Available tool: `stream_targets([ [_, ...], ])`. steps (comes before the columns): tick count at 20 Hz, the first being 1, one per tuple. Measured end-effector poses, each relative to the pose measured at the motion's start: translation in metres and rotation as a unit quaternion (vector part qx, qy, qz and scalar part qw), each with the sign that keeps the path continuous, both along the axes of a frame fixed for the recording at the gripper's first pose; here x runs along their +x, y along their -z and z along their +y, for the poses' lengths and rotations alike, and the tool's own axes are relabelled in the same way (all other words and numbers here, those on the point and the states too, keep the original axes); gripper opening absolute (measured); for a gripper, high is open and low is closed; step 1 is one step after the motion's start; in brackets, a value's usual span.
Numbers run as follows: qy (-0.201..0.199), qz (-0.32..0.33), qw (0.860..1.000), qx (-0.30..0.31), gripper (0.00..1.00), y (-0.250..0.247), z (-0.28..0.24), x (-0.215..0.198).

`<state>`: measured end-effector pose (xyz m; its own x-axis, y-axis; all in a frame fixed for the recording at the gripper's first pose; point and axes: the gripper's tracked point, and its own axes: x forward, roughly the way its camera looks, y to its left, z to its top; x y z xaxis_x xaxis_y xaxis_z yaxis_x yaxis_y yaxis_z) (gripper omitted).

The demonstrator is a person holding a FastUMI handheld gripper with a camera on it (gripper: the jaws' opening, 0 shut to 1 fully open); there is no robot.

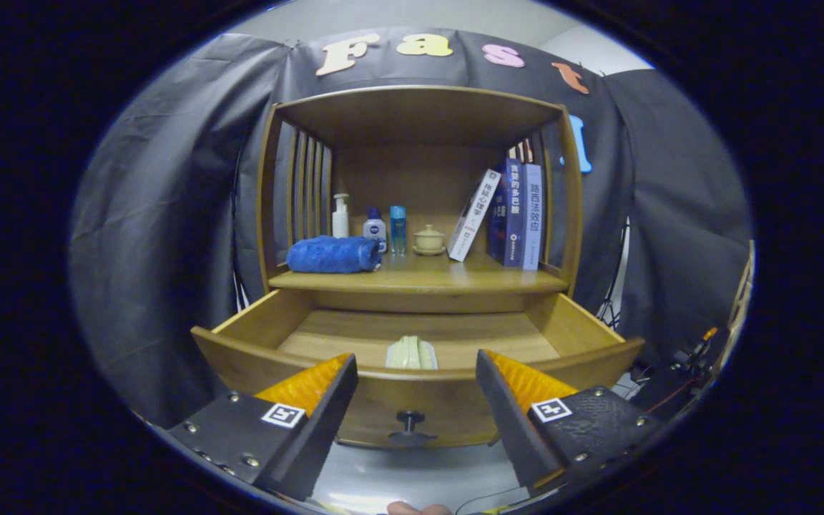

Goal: Pull open the drawer, take out the items inside it, and place them on the countertop above the cabinet.

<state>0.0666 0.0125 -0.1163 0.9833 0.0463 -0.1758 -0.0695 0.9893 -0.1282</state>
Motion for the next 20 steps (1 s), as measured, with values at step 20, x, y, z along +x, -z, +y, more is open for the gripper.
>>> stream_targets([
  [20,0.035,0.247,0.968,-0.028,0.98,0.073,-0.003,0.119],
])
